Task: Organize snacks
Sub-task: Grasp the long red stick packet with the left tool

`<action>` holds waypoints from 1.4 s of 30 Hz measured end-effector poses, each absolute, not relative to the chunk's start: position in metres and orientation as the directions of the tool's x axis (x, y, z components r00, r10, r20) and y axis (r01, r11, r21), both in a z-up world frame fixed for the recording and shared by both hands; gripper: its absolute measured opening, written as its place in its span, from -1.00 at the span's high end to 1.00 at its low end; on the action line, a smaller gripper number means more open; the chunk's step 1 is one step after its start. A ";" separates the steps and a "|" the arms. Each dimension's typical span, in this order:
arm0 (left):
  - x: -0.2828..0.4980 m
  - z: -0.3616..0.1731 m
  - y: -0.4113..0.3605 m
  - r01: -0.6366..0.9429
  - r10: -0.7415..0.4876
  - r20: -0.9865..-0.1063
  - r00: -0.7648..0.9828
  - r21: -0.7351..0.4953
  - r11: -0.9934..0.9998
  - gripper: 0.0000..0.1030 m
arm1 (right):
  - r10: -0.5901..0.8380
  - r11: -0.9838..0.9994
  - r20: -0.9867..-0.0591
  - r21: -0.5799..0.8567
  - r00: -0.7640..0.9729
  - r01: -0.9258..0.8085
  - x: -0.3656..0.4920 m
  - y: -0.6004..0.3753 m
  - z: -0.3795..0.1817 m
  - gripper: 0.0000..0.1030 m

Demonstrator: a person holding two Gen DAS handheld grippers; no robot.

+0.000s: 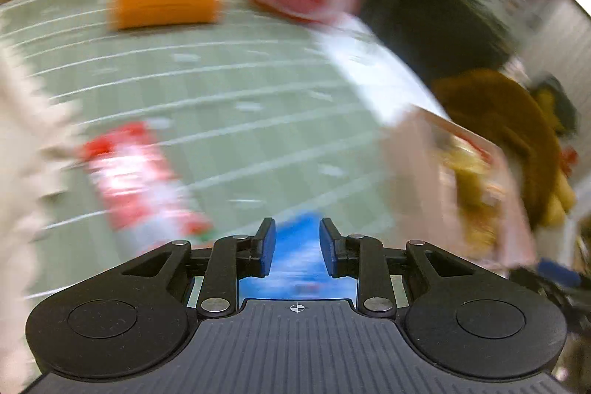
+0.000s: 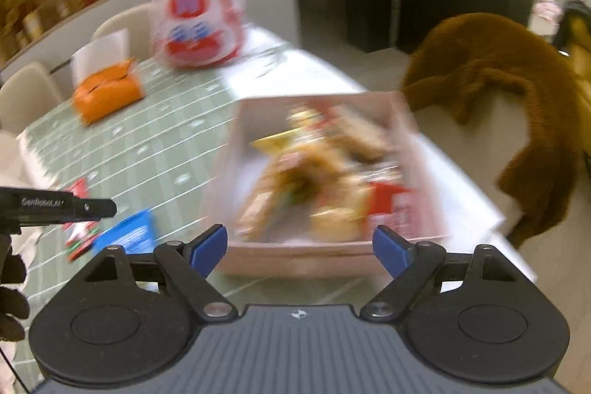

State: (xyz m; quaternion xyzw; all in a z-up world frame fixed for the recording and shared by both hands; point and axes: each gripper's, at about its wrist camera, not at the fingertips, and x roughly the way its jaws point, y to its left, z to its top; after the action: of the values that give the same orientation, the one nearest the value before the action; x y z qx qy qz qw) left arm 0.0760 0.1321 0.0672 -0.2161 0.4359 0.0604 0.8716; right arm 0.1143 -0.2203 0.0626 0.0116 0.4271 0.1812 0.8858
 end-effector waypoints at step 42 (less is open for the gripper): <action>0.088 0.037 0.181 -0.203 0.051 -0.826 0.561 -0.078 0.976 0.14 | 0.409 0.865 -0.834 0.224 0.371 -0.449 0.102 -0.096 -0.007 -0.91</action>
State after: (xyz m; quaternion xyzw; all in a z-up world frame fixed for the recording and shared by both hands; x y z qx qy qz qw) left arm 0.0883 0.1806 0.0369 -0.0822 0.4629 0.0721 0.8797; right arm 0.1016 -0.0961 -0.0066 -0.0201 0.4975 0.2589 0.8277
